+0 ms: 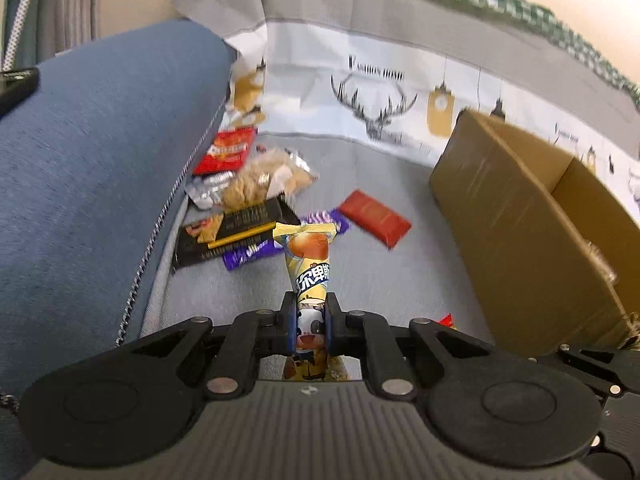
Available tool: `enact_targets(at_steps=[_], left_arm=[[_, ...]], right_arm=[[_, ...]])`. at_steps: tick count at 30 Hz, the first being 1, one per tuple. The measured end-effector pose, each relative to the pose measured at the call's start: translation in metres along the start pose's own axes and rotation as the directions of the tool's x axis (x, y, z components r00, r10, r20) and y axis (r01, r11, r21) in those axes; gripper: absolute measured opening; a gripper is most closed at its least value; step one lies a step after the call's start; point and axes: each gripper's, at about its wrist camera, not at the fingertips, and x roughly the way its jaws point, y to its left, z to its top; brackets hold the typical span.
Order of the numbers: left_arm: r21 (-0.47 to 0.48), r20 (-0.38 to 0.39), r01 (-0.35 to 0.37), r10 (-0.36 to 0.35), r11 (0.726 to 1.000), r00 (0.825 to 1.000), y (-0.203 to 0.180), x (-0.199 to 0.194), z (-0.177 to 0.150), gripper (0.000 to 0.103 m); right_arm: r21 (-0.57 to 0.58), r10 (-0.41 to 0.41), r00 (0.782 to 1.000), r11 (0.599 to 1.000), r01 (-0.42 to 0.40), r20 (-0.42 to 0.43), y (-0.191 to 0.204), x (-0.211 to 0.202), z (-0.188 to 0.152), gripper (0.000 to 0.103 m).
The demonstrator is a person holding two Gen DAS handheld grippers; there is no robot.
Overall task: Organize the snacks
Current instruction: 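Lift both held snacks and carry them over the cardboard box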
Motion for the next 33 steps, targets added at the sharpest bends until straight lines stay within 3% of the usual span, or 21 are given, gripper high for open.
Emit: enact_targets(at_steps=[7,12,20,25,27,30,33], left_arm=[[-0.037,0.085,0.057,-0.053,0.998,0.995,0.008,-0.018,0.001,0.014],[-0.032,0.098,0.068,-0.064,0.997,0.993,0.007,-0.02,0.0,0.014],[-0.003,0.102,0.071,-0.071,0.997,0.992,0.002,-0.02,-0.001,0.014],[0.017,0.113,0.065,-0.066,0.998,0.991,-0.003,-0.021,-0.001,0.014],[0.019,0.116,0.067,-0.069,0.998,0.991,-0.006,-0.022,-0.002,0.014],[0.016,0.114,0.066,-0.068,0.998,0.991,-0.01,-0.022,-0.002,0.014],[0.003,0.111,0.061,-0.061,0.998,0.992,-0.015,-0.024,-0.003,0.014]], right_arm=[[0.003,0.019,0.995,1.0,-0.019,0.095,0.003,-0.031,0.012,0.018],[0.018,0.031,0.978,0.999,-0.036,0.205,-0.004,-0.067,0.029,0.018],[0.064,-0.017,0.921,0.998,-0.008,0.389,-0.055,-0.127,0.066,0.018],[0.079,-0.144,0.88,0.989,0.121,0.452,-0.098,-0.135,0.061,0.018],[0.132,-0.189,0.883,0.98,0.146,0.429,-0.114,-0.131,0.047,0.018],[0.198,-0.217,0.909,0.968,0.153,0.356,-0.138,-0.12,0.03,0.018],[0.232,-0.222,0.906,0.962,0.143,0.361,-0.152,-0.115,0.023,0.018]])
